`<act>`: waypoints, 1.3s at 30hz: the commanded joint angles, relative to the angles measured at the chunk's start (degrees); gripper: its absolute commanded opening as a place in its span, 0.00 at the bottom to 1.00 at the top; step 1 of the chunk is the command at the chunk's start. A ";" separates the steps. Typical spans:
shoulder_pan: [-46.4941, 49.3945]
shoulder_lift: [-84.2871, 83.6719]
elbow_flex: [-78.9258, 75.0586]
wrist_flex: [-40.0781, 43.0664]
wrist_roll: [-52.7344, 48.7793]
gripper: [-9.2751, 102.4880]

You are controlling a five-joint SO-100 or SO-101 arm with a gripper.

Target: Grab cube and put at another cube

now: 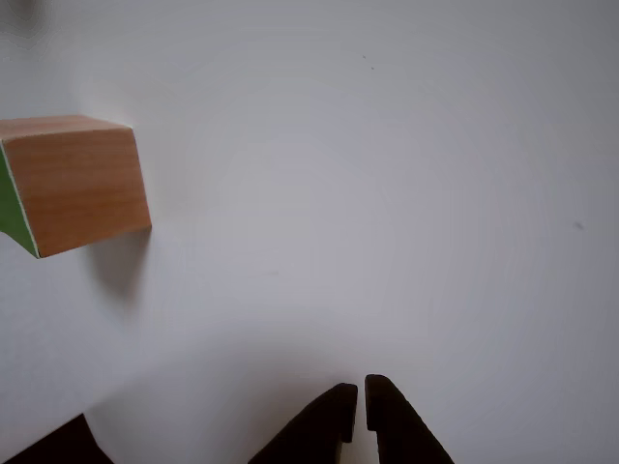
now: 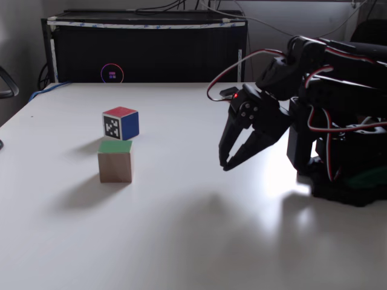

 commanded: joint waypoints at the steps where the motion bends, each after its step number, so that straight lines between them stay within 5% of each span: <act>1: 1.14 0.18 -2.72 0.09 4.22 0.08; 19: 0.44 0.18 -2.81 -0.26 3.16 0.08; 23: -0.53 -1.85 -7.12 -1.32 1.93 0.15; 33: -2.37 -65.92 -46.85 -7.65 7.03 0.27; 39: -1.41 -82.09 -63.63 -6.33 5.63 0.34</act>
